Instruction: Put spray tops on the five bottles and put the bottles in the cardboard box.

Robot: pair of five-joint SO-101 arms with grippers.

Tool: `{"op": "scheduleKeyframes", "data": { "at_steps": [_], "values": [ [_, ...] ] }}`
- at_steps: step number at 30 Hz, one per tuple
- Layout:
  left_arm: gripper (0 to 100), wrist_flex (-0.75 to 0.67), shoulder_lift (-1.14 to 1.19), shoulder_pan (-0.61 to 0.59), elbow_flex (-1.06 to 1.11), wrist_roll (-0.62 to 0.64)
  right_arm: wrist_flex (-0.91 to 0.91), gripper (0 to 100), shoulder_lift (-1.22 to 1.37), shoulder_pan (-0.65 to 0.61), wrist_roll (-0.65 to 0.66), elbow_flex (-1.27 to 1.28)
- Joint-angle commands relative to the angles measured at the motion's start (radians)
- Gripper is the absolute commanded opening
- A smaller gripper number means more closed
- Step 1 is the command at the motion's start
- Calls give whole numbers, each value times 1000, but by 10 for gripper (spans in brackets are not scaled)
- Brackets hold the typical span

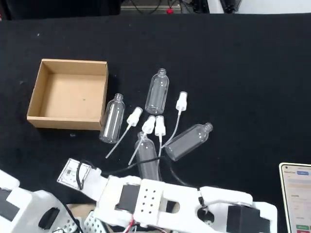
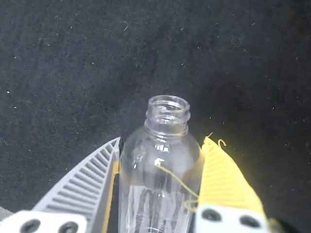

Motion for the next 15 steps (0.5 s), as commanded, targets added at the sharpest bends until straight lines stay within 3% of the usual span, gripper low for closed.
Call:
{"op": "scheduleKeyframes", "data": {
  "at_steps": [1, 5, 15],
  "values": [
    [159, 6, -2, -10, -51, -8, -51, 242, 2, -46, -11, 16],
    [159, 6, -5, -10, -51, -6, -58, 241, 4, -94, -8, 47],
    [159, 8, -6, -33, -51, -9, -43, 240, 257, -6, 29, -30]
  ]
}}
